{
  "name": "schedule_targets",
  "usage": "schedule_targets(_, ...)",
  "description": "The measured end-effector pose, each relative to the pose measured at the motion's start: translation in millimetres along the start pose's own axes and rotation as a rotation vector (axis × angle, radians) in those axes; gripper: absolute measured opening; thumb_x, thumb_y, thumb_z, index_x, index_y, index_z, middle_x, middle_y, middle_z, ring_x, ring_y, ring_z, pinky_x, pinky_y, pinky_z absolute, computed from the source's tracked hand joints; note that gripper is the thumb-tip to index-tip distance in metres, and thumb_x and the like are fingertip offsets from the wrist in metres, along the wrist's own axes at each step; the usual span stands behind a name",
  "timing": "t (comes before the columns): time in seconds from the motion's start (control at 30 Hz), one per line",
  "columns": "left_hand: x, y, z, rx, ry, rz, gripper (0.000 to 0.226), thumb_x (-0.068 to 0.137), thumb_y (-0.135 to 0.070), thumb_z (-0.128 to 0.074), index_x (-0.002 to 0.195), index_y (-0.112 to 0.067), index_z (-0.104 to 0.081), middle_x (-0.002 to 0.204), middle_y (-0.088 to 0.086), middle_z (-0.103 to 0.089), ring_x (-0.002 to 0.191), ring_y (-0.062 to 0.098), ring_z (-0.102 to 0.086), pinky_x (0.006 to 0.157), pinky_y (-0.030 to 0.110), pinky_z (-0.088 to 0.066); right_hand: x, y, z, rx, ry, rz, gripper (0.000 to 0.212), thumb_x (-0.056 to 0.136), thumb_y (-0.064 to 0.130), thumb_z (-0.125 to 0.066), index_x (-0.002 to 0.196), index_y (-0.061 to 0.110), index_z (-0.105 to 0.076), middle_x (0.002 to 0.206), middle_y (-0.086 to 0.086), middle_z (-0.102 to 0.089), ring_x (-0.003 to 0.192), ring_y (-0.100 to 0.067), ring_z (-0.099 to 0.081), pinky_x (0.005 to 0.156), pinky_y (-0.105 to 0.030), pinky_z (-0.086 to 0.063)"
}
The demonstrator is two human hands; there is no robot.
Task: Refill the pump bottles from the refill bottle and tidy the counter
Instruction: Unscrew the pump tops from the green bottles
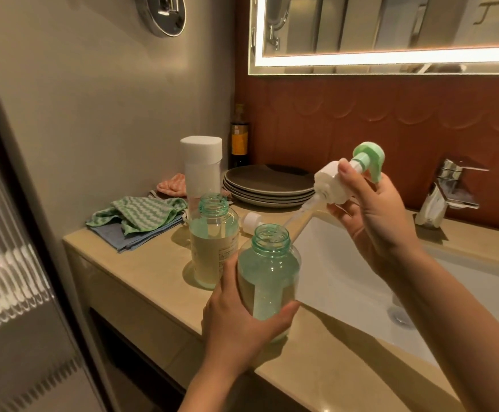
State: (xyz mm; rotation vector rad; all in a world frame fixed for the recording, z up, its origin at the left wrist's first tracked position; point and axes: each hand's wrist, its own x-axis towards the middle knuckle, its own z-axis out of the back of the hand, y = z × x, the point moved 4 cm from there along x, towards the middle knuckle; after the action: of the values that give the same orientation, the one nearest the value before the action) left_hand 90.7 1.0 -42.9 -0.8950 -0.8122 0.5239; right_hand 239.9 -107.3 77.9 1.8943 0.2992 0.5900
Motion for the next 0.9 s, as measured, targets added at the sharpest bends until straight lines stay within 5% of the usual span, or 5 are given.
schedule_targets(0.5, 1.1, -0.7, -0.7, 0.013, 0.017, 0.013, 0.105, 0.042, -0.079, -0.057, 0.134, -0.035, -0.029, 0.123, -0.01, -0.051, 0.111, 0.013, -0.049, 0.096, 0.044, -0.045, 12.0, -7.8, 16.1, 0.086, -0.172, -0.094, 0.091, 0.058, 0.05, -0.07, 0.136, 0.016, -0.039, 0.124, -0.008, -0.058, 0.106, -0.022, -0.062, 0.081, -0.033, -0.056)
schedule_targets(0.67, 0.7, -1.2, -0.9, 0.002, 0.02, 0.006, 0.095, 0.043, -0.077, -0.058, 0.126, -0.044, -0.027, 0.119, -0.014, -0.05, 0.109, 0.011, -0.049, 0.096, 0.041, -0.045, 13.9, -16.0, 22.5, 0.214, -0.17, -0.198, 0.048, 0.079, 0.028, -0.071, 0.121, 0.014, -0.05, 0.116, -0.01, -0.063, 0.098, -0.024, -0.066, 0.072, -0.032, -0.059)
schedule_targets(0.9, 0.8, -1.8, 0.4, 0.019, 0.0, -0.011, 0.094, 0.042, -0.078, -0.057, 0.125, -0.047, -0.025, 0.114, -0.017, -0.047, 0.105, 0.01, -0.048, 0.094, 0.035, -0.044, 11.9, -15.1, 17.0, 0.329, -0.07, -0.289, 0.051, 0.067, 0.013, -0.073, 0.114, 0.015, -0.054, 0.119, -0.016, -0.057, 0.097, -0.033, -0.065, 0.067, -0.04, -0.06)
